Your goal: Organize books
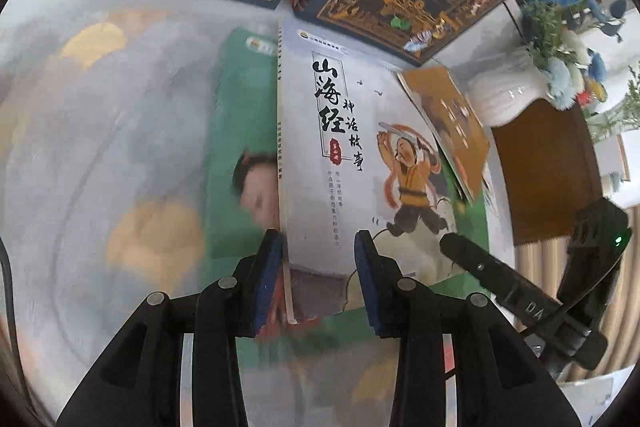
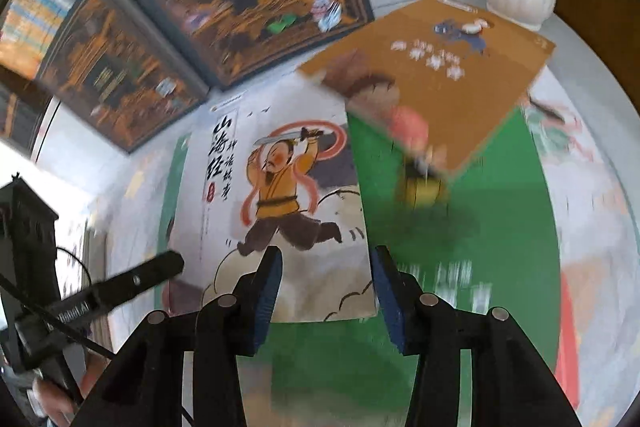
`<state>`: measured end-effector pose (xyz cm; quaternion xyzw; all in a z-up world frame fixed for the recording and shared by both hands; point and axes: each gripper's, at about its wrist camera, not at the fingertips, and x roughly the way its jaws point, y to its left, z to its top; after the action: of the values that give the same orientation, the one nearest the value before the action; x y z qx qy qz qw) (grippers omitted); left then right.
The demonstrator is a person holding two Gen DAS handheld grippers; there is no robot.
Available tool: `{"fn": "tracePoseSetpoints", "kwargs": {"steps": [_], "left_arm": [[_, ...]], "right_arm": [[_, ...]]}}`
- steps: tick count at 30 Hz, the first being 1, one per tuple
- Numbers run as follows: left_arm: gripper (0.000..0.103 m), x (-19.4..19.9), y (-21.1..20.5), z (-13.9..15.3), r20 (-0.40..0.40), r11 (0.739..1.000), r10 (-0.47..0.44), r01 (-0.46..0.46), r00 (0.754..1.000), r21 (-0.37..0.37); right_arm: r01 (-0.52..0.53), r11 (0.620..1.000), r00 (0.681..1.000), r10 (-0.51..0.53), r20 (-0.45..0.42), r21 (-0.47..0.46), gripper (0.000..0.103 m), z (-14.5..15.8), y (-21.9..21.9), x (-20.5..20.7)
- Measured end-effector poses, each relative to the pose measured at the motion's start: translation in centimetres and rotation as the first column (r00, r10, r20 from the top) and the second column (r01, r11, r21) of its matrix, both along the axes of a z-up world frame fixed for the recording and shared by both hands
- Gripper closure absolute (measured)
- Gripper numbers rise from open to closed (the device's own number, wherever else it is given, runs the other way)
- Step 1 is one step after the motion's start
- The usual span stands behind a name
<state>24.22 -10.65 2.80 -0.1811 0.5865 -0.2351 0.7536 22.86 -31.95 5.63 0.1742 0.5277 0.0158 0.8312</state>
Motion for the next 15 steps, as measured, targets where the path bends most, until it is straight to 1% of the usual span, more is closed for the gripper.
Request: {"fn": "tracePoseSetpoints", "kwargs": {"steps": [2,5,7,11,13,15], "left_arm": [[0.070,-1.9,0.8,0.1,-0.005,1.000,-0.015,0.015,1.000,0.002],[0.070,-6.0,2.4,-0.1,-0.024,0.999,-0.029,0.030,0.999,0.019],[0.070,-9.0,3.6,-0.4,-0.036,0.999,-0.029,0.030,0.999,0.016],[0.070,-15.0,5.8,-1.1,-0.076,0.999,-0.046,0.046,0.996,-0.001],[0.070,-17.7,6.7,-1.5,-0.096,0.998,-0.067,0.066,0.993,-0.009],[0.070,-20.2,7.4,-1.8,-0.111,0.995,-0.095,0.092,0.989,-0.030]], "right_arm": [[-0.020,1.000,1.000,0.020,-0.015,0.011,0.057,-0.1,0.6,-1.9],[-0.057,0.998,0.997,0.059,-0.044,0.036,0.057,-0.3,1.6,-5.3],[-0.097,0.995,0.993,0.099,-0.059,0.029,0.057,-0.3,2.8,-7.9],[-0.153,0.988,0.983,0.155,-0.103,0.030,0.057,-1.4,4.3,-14.0],[-0.174,0.984,0.977,0.176,-0.124,0.027,0.057,-2.1,4.8,-17.0],[-0.198,0.980,0.966,0.201,-0.164,0.036,0.057,-3.0,5.0,-19.5]]}}
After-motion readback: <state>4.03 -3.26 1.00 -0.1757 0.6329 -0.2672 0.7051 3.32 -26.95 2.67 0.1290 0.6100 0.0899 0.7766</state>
